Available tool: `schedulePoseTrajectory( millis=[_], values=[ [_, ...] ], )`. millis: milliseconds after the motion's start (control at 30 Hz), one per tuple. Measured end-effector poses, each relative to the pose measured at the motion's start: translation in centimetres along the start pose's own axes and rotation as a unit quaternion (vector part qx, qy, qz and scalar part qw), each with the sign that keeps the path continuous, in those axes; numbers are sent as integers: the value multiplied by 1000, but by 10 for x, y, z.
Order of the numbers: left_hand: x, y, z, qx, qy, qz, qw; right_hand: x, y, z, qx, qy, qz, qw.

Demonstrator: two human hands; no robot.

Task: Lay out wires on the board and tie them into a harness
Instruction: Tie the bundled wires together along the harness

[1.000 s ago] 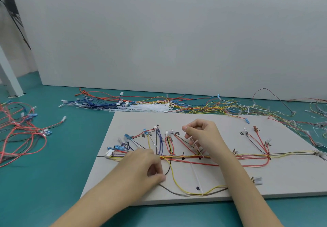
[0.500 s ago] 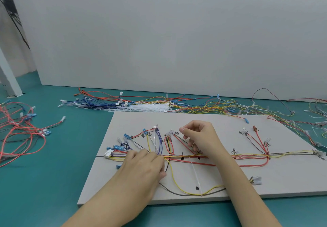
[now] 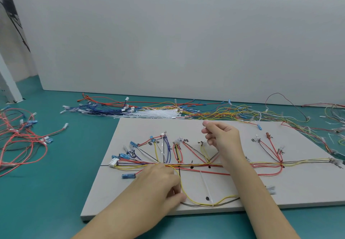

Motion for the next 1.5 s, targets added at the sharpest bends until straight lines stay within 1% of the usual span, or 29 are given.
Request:
schedulePoseTrajectory(
  millis=[100, 133, 233, 300, 400, 533, 567, 667, 867, 1000, 1167, 1233, 1300, 1367, 1500],
  values=[
    [-8, -3, -8, -17, 0, 61, 998, -1, -1, 1, 5, -1, -23, 1000],
    [-11, -7, -12, -26, 18, 92, 995, -1, -2, 1, 6, -6, -30, 999],
    [-24, -23, -29, -58, 128, 160, 977, -1, -3, 3, 14, -31, -52, 998],
    [-30, -34, -41, -77, 164, 158, 971, 0, -3, 4, 25, -46, -70, 996],
    [-30, -46, -58, -86, 157, 160, 971, 2, -4, 5, 42, -56, -96, 993],
    [-22, -46, -82, -61, 136, 145, 978, 1, -4, 4, 67, -60, -128, 988],
    [-19, -45, -86, -57, 133, 154, 977, 1, -4, 5, 76, -58, -139, 986],
    [-13, -44, -94, -59, 129, 229, 963, 2, -3, 5, 89, -56, -159, 982],
    [-9, -56, -95, -104, 122, 325, 932, -1, -6, 4, 57, -56, -115, 990],
    [-8, -65, -90, -130, 126, 311, 933, 0, -5, 5, 39, -53, -74, 995],
    [-10, -71, -85, -138, 128, 354, 916, 0, -8, 5, 52, -108, -110, 987],
    [-10, -71, -85, -142, 130, 361, 913, 0, -9, 5, 47, -116, -98, 987],
    [-11, -73, -85, -155, 139, 376, 903, -2, -9, 4, 35, -102, -74, 991],
    [-13, -76, -84, -163, 150, 379, 898, -5, -9, 2, 19, -68, -50, 996],
    [-19, -83, -78, -161, 152, 350, 910, -14, -9, -4, -19, -1, 9, 1000]
  ],
)
Point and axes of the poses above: each hand's wrist, its own z-axis away from the middle knuckle, its own x-axis out of the palm, y = z × x, the point moved 1 cm from there along -z, towards the middle knuckle, and after that the axes turned 2 degrees about -y, right-handed, at the moved point
